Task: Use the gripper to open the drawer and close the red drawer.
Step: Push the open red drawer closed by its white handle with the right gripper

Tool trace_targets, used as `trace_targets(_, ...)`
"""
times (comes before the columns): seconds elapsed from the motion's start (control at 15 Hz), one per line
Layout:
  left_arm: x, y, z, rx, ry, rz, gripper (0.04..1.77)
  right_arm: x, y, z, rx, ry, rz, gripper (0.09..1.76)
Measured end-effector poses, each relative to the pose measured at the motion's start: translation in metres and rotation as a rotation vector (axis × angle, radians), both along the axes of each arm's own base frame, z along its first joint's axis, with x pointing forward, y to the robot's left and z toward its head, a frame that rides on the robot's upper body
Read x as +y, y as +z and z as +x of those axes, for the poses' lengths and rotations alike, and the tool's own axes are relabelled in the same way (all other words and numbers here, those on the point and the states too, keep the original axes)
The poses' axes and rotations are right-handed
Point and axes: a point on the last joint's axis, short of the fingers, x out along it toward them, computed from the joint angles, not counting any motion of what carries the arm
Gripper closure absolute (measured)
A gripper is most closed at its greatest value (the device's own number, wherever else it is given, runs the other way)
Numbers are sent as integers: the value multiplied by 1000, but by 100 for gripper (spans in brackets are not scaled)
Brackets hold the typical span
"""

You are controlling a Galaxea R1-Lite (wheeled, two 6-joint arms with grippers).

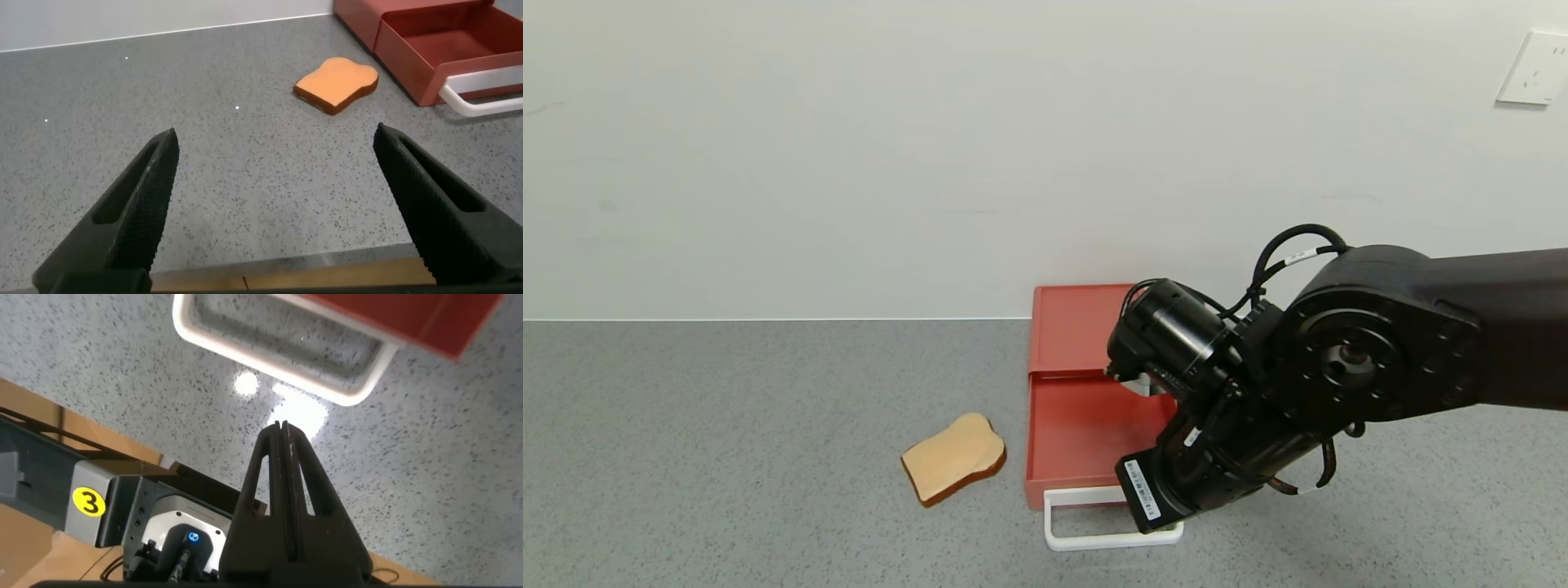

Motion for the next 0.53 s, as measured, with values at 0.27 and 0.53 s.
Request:
trace_targets(0.27,0,0,0,0,0,1,9,15,-16,-3,32,19,-29,173)
trace_targets(0.53,0,0,0,0,0,1,9,30,-32,-1,20,26,-79,173)
